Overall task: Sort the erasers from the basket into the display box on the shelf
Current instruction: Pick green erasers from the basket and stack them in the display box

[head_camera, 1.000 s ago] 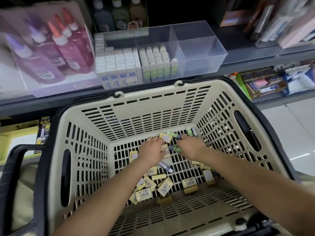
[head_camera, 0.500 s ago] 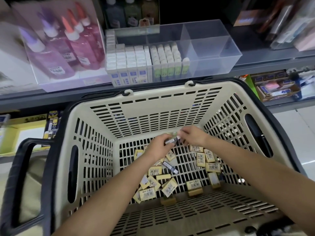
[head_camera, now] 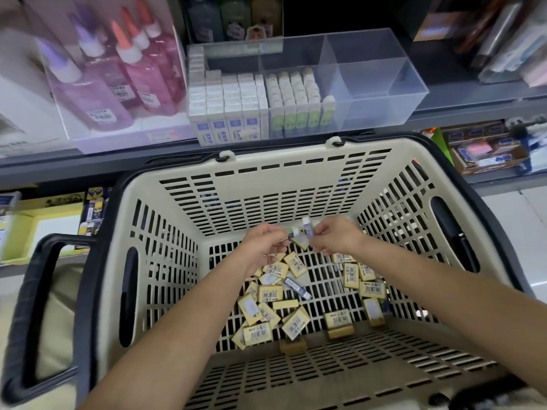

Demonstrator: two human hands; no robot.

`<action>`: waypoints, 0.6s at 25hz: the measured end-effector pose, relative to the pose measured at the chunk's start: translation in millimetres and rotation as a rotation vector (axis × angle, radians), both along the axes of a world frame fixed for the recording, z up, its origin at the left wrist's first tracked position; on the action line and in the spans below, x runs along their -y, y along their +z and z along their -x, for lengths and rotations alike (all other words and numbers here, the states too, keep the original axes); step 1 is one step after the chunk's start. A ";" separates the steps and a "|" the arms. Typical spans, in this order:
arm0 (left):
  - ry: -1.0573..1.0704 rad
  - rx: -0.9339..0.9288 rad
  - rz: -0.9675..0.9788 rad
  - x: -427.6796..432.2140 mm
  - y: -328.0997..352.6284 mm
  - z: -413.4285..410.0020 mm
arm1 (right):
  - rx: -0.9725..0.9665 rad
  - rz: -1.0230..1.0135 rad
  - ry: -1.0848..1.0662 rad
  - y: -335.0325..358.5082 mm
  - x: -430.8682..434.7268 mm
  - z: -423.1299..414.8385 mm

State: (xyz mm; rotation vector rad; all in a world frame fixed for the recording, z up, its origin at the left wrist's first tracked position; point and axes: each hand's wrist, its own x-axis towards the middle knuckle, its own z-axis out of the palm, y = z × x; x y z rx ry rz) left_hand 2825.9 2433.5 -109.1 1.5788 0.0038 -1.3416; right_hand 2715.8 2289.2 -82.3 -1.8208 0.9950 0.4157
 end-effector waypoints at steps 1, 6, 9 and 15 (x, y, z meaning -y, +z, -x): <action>-0.012 -0.047 0.018 0.8 2.4 2.1 | 0.043 -0.110 -0.071 3.4 -6.7 0.0; -0.088 -0.195 0.095 4.2 10.8 7.3 | 0.154 -0.179 -0.145 6.9 -26.8 -1.5; -0.056 -0.303 0.079 6.8 14.1 7.0 | 0.152 -0.069 0.032 8.6 -29.4 -3.4; -0.025 -0.332 0.016 -3.6 13.4 1.3 | -0.186 0.204 0.583 -3.8 -33.6 23.4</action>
